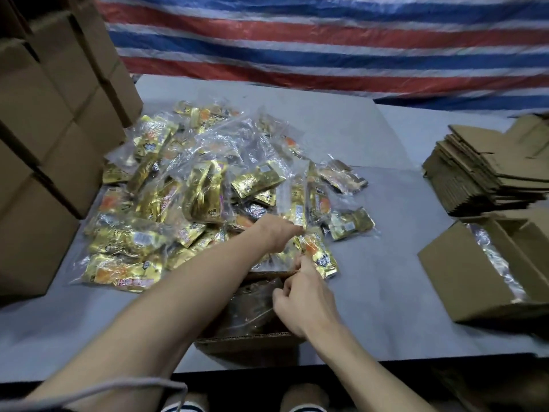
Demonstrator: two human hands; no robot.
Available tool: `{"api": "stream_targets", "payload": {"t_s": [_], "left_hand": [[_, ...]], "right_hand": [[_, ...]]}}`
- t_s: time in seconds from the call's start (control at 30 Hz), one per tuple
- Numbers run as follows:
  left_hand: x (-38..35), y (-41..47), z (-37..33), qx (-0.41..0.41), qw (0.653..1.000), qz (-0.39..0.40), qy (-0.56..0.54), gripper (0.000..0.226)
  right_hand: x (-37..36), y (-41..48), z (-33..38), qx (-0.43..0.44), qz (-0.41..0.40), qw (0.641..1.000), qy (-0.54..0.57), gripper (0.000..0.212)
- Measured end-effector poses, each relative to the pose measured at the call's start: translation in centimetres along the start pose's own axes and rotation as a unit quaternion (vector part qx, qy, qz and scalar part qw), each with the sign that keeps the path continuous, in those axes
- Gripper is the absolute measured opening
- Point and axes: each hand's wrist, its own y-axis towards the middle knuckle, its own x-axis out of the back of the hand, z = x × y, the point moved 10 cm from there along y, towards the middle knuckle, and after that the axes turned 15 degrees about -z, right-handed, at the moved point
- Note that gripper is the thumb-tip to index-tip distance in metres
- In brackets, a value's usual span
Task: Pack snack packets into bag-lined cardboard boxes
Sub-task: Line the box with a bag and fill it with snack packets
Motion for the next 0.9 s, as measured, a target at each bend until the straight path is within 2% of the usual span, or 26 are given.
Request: {"api": "stream_targets", "payload": {"t_s": [0.13,0.3,0.47,0.57,0.67,0.9], "left_hand": [[-0.5,-1.4,0.8,0.030,0.999,0.014,0.039,0.005],[-0.1,-3.3,3.0,0.076,0.996,-0.031,0.034,0.012],[4.2,-4.9,4.0,0.112,0.983,-0.121,-0.079,0.021],[6.5,-5.6,4.2,0.128,0.971,-0.136,-0.151,0.029],[9.2,-6.7,4.2,0.116,0.957,-0.161,-0.213,0.028],[15.9,-10.3,5.4,0.116,0.939,-0.232,-0.226,0.027]], "right_hand": [[-0.2,0.4,0.1,0.001,0.004,1.000,-0.003,0.026],[-0.6,0.9,0.1,0.006,-0.007,1.000,0.013,0.028],[-0.3,1.4,0.0,0.002,-0.039,0.999,0.032,0.023],[-0.3,1.4,-0.1,-0.002,-0.041,0.999,0.018,0.021],[-0.1,1.3,-0.3,-0.006,-0.042,0.998,0.038,0.022],[-0.2,1.9,-0.6,-0.028,-0.043,0.997,0.061,0.021]]}}
